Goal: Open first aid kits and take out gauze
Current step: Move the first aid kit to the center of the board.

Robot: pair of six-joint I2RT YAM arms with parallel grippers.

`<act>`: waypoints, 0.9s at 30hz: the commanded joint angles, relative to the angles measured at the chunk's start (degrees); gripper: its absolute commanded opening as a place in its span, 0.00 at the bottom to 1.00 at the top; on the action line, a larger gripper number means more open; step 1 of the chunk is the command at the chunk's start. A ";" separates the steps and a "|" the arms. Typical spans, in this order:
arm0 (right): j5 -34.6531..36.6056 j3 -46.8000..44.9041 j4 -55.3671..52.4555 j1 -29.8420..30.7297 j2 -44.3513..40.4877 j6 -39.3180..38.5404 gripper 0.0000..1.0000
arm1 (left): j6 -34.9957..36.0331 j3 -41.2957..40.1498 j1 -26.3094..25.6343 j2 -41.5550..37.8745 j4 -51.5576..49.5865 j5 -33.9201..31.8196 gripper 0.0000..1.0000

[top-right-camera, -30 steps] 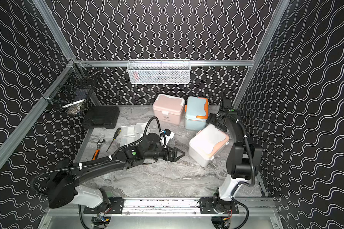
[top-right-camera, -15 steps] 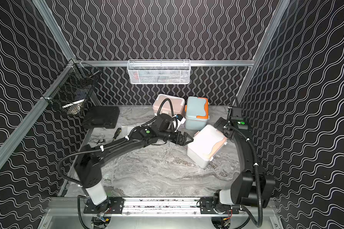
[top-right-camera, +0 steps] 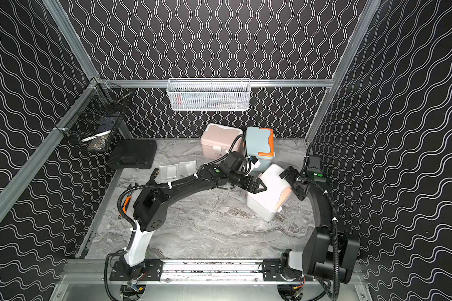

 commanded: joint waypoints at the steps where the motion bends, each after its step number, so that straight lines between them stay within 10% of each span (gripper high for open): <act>1: -7.72 -1.00 3.37 1.87 -0.33 -1.39 0.98 | -2.97 -5.29 -1.10 -3.68 7.71 2.97 0.99; 27: -4.29 -6.07 7.30 40.64 0.95 7.64 0.94 | -16.69 -63.10 1.80 -53.69 18.87 -12.90 0.99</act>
